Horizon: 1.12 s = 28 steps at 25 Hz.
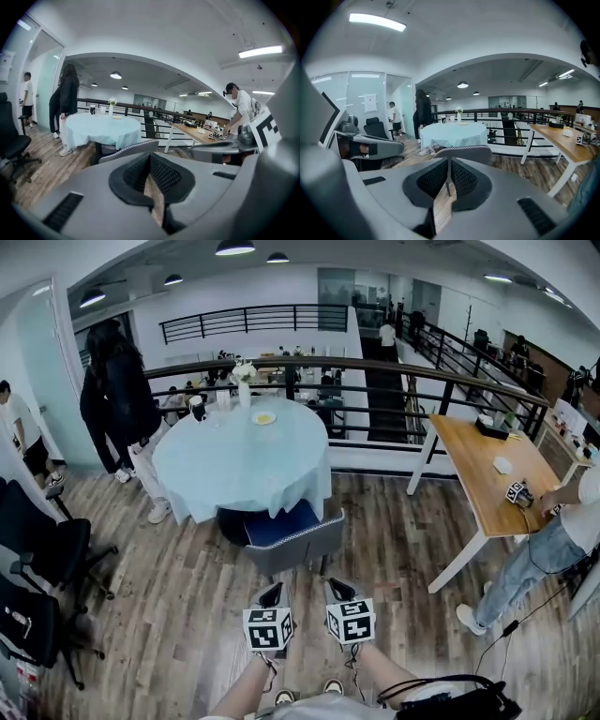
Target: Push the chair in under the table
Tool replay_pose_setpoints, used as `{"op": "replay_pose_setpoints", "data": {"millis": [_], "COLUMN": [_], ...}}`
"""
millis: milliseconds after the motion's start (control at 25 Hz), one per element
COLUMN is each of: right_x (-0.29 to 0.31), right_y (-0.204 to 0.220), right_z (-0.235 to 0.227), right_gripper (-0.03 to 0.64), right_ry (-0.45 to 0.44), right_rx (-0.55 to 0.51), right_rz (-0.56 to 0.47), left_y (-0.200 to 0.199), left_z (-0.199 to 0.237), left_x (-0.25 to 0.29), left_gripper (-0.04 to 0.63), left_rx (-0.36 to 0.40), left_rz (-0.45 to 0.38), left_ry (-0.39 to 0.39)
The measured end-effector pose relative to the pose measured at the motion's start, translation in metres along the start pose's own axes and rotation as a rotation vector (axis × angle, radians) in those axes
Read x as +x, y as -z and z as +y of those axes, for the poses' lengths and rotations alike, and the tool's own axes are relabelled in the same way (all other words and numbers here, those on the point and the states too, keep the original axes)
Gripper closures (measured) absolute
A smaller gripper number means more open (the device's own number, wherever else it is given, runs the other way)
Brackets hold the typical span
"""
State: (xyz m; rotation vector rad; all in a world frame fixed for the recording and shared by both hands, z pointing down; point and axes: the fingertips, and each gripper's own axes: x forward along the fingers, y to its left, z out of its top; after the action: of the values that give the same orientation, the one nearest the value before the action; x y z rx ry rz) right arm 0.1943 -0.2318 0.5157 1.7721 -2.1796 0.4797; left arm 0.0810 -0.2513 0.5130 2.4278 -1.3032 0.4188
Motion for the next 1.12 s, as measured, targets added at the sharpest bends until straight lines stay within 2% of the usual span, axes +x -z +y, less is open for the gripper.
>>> {"op": "replay_pose_setpoints", "data": {"millis": [280, 1120], "right_x": [-0.003, -0.004], "right_y": [0.005, -0.006], "right_z": [0.006, 0.005], "right_gripper": [0.588, 0.6], "right_ry": [0.024, 0.022], "right_rx": [-0.016, -0.062], "right_rz": [-0.011, 0.01], "left_y": [0.005, -0.007], "left_z": [-0.001, 0.014], "left_x": [-0.005, -0.009], "left_gripper": [0.591, 0.591], "left_rx": [-0.025, -0.016], "left_rz": [-0.015, -0.015], "left_ry": [-0.01, -0.043]}}
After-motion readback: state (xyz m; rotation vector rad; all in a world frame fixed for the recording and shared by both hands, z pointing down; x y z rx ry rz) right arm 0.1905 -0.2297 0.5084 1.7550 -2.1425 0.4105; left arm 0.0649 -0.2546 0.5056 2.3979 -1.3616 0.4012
